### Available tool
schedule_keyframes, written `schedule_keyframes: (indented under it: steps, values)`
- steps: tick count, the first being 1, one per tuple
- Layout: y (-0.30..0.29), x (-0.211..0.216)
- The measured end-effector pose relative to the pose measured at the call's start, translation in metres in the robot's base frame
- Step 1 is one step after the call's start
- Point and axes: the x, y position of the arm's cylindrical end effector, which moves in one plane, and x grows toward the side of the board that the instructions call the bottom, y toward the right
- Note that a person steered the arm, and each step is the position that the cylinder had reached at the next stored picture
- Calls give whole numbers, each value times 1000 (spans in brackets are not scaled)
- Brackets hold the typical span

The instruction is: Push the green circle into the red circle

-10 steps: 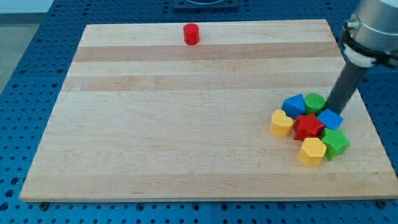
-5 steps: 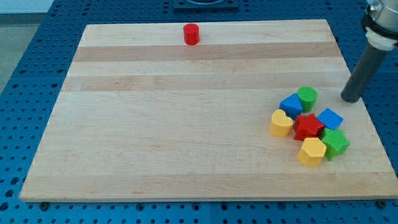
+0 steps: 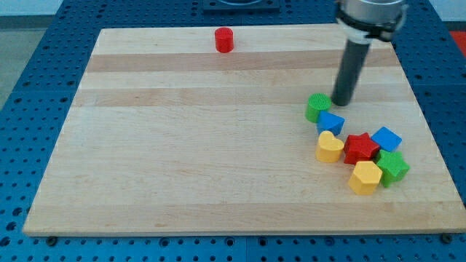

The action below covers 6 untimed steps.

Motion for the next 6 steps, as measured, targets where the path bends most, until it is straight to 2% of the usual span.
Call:
schedule_keyframes:
  steps: [1,2,5,6]
  values:
    - [47,11]
    - [25,27]
    - [-206,5]
    - [-222,8]
